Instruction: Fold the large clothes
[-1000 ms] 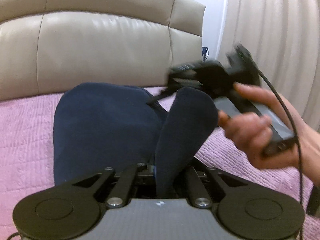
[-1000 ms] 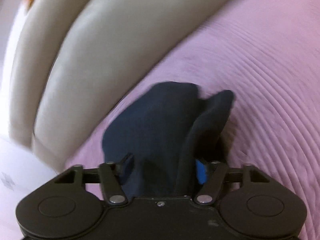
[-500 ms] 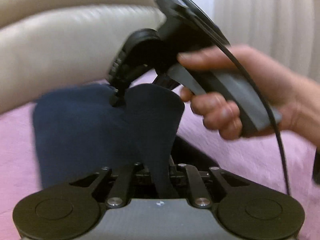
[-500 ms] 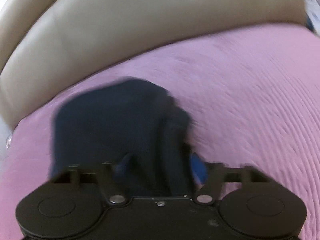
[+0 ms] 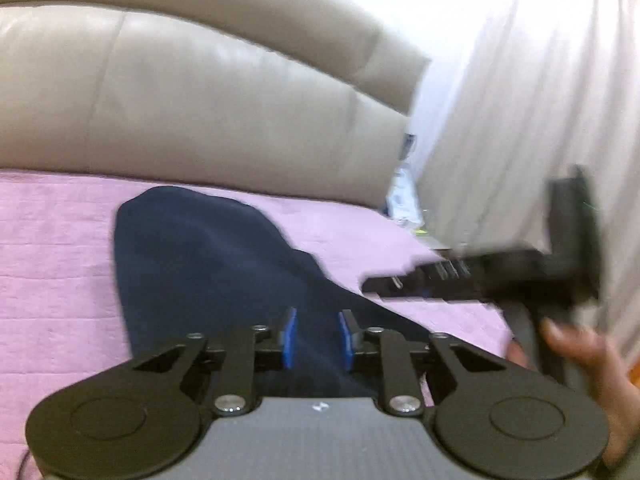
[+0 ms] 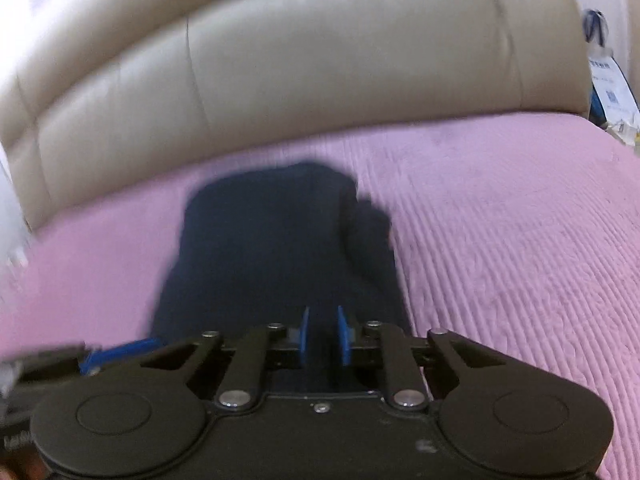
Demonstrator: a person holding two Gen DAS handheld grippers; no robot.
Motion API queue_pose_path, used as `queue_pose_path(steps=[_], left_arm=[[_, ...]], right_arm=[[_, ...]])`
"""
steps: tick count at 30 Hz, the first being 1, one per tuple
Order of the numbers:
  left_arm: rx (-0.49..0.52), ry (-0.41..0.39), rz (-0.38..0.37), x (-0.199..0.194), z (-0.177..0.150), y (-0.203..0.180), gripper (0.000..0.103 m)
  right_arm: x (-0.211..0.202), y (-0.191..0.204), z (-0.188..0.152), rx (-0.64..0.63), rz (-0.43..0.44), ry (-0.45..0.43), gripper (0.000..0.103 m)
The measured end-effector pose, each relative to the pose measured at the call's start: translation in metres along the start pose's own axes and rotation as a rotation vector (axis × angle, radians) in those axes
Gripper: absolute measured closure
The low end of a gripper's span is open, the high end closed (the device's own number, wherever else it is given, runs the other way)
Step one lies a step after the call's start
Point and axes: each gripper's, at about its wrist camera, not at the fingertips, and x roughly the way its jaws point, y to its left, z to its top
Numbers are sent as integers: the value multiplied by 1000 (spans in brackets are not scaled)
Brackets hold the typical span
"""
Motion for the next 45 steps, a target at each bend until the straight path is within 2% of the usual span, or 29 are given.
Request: queue_pose_path(steps=[1, 2, 3, 7, 8, 9, 12, 14, 17, 19, 20, 23, 28, 31, 33, 34, 35, 36, 38, 40, 42, 44, 45], left_arm=[[-14, 57, 5, 9, -2, 7, 94], [-27, 87, 6, 17, -8, 15, 96], [-50, 96, -16, 20, -15, 21, 98], [-218, 142, -101, 25, -35, 49, 100], [-246, 135, -113, 25, -38, 54, 100], [-245, 126, -115, 24, -38, 56, 100], [-146, 100, -71, 22, -27, 46, 100], [-80, 108, -43, 21, -25, 33, 100], [-85, 121, -40, 22, -25, 31, 100], [-140, 115, -65, 21, -26, 38, 100], [-175, 110, -85, 21, -28, 44, 100], [-227, 104, -127, 19, -36, 56, 100], [-149, 106, -97, 5, -40, 45, 100], [-114, 134, -73, -9, -49, 45, 100], [-135, 178, -81, -15, -53, 50, 100], [-134, 210, -68, -15, -54, 51, 99], [-103, 242, -37, -15, -54, 49, 99], [-57, 243, -10, -19, -53, 45, 96], [-21, 192, -69, -33, -46, 37, 93], [-58, 129, -134, -47, -33, 33, 90], [-101, 71, -164, -55, -21, 31, 88], [-108, 33, -156, -56, -11, 29, 86], [-105, 29, -114, -52, -8, 27, 85]], right_arm=[[14, -2, -8, -1, -52, 46, 91], [27, -6, -16, -1, -108, 81, 96], [33, -13, -24, 8, -117, 85, 103], [25, -19, -16, 39, -86, 79, 103], [16, -18, -7, 33, -67, 57, 99], [6, -16, 1, 32, -38, 21, 92], [-6, 1, 43, 15, 71, -88, 89], [8, 19, 70, -32, 117, -142, 80], [60, 35, 98, -46, 134, -102, 80], [98, 38, 102, -66, 68, -63, 93], [111, 36, 101, -67, 43, -51, 103], [127, 23, 98, 13, 53, -62, 103], [128, 29, 95, 1, 16, -93, 103], [108, 19, 94, 62, 17, -90, 103], [89, 11, 88, 106, -15, -75, 103], [69, 9, 82, 121, -16, -73, 100], [51, 8, 72, 122, 4, -86, 81], [31, 9, 59, 107, 19, -96, 73], [5, 15, 33, 60, 12, -100, 72], [-10, 19, 9, 27, -21, -74, 72], [-13, 18, -10, 29, -34, -47, 72], [-10, 14, -23, 45, -62, -19, 72], [-8, 10, -26, 61, -65, -7, 72]])
